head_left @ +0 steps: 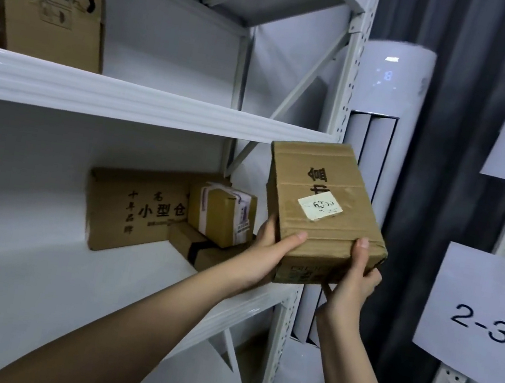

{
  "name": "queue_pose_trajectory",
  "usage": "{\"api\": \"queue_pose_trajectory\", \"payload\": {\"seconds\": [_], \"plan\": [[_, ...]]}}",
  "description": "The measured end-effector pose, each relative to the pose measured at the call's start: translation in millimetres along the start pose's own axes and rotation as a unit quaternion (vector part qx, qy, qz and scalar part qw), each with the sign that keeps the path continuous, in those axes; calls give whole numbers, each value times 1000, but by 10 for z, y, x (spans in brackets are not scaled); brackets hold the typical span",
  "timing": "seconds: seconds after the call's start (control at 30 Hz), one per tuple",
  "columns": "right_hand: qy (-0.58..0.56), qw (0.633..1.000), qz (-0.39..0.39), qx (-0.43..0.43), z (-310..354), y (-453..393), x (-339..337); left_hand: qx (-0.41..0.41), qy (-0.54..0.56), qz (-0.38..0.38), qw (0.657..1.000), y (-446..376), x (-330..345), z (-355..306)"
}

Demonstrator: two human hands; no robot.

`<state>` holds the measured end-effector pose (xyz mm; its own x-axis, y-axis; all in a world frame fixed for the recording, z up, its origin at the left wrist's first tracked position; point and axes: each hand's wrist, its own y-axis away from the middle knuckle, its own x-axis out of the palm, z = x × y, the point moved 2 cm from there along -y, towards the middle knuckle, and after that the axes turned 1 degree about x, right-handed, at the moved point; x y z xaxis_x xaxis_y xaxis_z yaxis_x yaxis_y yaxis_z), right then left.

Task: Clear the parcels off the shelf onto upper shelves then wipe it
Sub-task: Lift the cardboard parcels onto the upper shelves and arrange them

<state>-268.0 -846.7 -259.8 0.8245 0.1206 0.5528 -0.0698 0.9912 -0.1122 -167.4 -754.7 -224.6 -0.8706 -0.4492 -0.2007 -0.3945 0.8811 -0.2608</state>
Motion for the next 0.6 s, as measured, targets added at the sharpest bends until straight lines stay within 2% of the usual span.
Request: {"api": "queue_pose_trajectory", "payload": {"seconds": [0.37,0.6], "plan": [[-74,988,64,-120,649,3,252,123,-37,-12,992,-72,85,-763],[-66,979,140,-130,1015,57,733,175,-52,-66,981,-11,-224,-1269]]}}
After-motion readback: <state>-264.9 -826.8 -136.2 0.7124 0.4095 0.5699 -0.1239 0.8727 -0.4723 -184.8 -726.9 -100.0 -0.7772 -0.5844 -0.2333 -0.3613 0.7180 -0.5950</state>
